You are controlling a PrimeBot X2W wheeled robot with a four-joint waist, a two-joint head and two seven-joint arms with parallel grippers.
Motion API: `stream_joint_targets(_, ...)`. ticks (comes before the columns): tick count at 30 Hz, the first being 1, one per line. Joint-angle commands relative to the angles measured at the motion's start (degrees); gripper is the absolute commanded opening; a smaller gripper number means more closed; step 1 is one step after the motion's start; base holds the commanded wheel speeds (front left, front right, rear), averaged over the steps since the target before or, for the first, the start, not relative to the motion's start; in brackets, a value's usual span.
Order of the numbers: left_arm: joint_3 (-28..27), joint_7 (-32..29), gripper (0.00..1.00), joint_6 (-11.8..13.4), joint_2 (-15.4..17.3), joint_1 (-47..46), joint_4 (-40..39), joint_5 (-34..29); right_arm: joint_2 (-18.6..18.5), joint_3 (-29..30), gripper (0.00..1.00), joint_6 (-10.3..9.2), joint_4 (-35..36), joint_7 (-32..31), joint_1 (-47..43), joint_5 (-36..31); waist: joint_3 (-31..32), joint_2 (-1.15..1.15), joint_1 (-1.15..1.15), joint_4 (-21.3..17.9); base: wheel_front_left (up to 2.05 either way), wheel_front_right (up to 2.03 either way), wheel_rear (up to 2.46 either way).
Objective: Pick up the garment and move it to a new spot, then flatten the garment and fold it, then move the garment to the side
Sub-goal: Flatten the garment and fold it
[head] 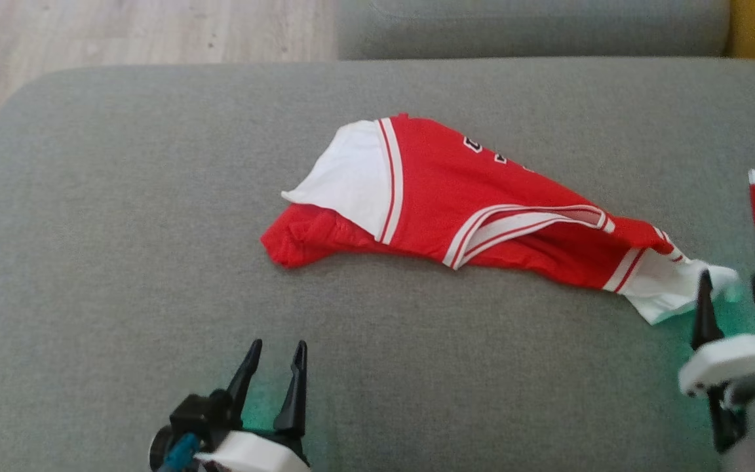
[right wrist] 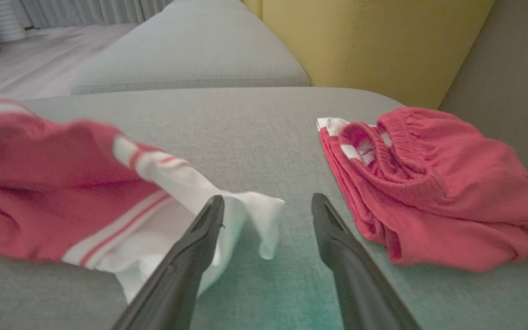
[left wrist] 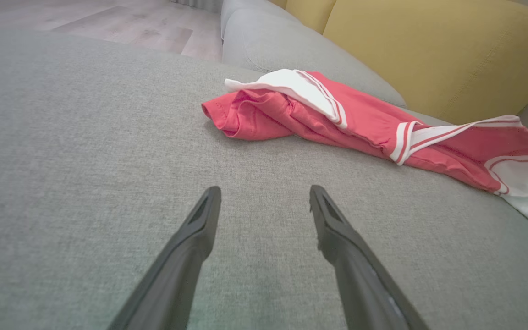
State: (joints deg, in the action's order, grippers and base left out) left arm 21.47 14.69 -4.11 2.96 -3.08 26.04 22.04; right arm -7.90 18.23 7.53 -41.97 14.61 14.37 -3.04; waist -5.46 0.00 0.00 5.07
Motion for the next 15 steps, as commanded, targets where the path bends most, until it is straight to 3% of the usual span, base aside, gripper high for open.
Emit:
stream_joint_targets(1,-2.37,0.30,1.00,-0.25,-0.08,-2.39,-1.45,-0.14,-0.11,-2.19,1.00,-0.04,3.76,0.37,1.91,0.16,-1.60,0.00,0.00,-1.66,0.00,0.00,0.00)
stream_joint_targets(8,-2.32,0.30,1.00,-0.50,-0.08,-7.03,-2.14,0.90,3.96,-10.69,1.00,-0.04,12.73,0.38,0.08,1.80,-3.70,0.00,0.00,-3.01,0.00,0.00,0.00)
stream_joint_targets(15,-1.04,0.30,1.00,-0.58,-0.08,-14.41,-1.51,1.75,4.95,-19.40,1.00,-0.04,14.92,0.39,1.28,4.62,-6.96,0.00,0.00,-4.11,0.00,0.00,0.00)
